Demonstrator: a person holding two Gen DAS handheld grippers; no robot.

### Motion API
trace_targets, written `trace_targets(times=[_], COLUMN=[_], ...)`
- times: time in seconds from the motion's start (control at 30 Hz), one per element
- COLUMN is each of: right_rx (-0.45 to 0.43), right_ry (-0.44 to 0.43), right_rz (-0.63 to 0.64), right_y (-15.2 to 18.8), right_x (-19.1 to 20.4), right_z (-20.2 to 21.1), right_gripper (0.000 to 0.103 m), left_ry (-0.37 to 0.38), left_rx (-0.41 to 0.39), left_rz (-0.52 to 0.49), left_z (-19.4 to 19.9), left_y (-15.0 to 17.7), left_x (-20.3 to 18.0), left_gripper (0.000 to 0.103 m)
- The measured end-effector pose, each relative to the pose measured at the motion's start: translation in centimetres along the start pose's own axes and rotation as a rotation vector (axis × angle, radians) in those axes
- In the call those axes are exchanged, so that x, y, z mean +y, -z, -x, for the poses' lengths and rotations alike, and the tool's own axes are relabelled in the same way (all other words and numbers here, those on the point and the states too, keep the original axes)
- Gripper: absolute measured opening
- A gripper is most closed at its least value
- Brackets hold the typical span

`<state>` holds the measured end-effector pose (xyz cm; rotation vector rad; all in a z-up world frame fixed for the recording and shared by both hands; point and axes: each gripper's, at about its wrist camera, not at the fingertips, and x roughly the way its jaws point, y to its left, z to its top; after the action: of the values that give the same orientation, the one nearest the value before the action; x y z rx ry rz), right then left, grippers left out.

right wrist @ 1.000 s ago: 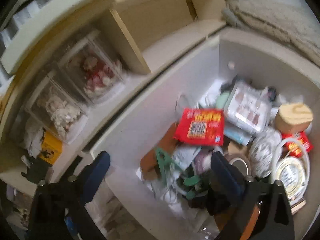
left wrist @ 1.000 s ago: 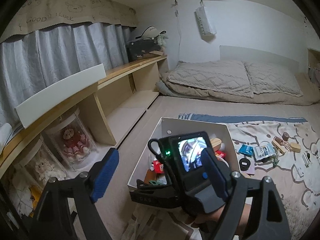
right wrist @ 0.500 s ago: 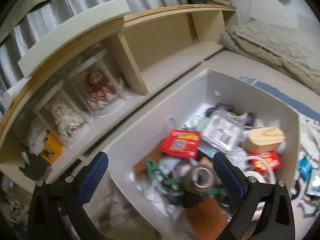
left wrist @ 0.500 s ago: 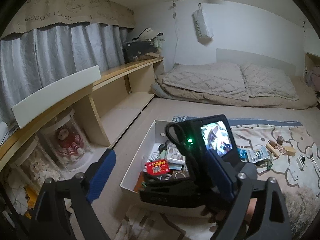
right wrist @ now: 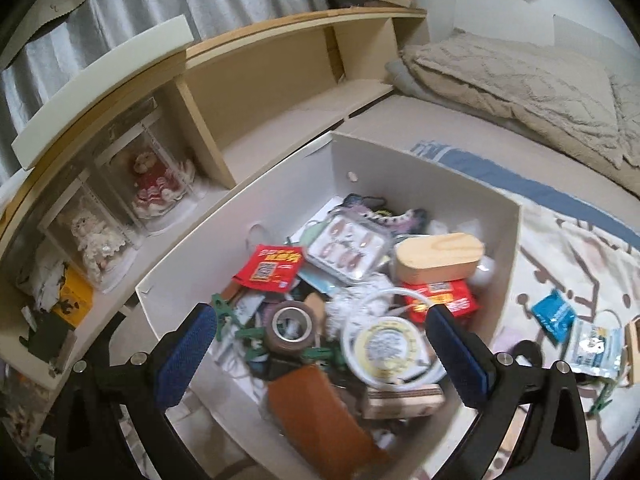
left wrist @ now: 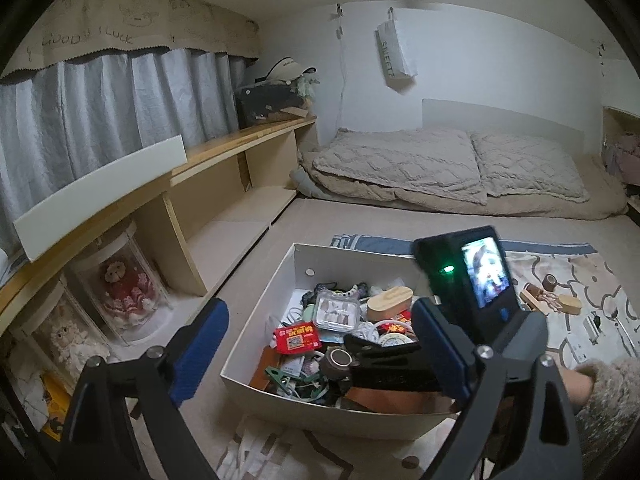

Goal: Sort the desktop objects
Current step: 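Withdraw both tools from the box and move toward the remaining blanket items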

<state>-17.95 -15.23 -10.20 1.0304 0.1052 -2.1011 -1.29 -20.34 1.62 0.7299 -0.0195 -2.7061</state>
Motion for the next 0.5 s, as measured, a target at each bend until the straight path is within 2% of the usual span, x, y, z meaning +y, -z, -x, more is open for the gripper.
trace_targets(times=[0.13, 0.23, 0.5], right_rx=[-0.021, -0.061, -0.098], right_ry=[0.036, 0.077, 0.111], right_rz=[0.015, 0.038, 0.036], right_y=[0.2, 0.3, 0.3], right_x=[-1.0, -1.6, -3.6], right_z=[1.5, 3.2, 7.0], right_gripper=[0.103, 0.103, 0.103], left_ry=[-0.004, -0.004, -0.001], left_rx=[0.001, 0.001, -0.013], left_rz=[-0.003, -0.013, -0.017], left_z=[-0.3, -0.6, -0.9], left_y=[-0.1, -0.1, -0.6], left_x=[-0.5, -1.2, -3.2], left_gripper=[0.097, 0.103, 0.103])
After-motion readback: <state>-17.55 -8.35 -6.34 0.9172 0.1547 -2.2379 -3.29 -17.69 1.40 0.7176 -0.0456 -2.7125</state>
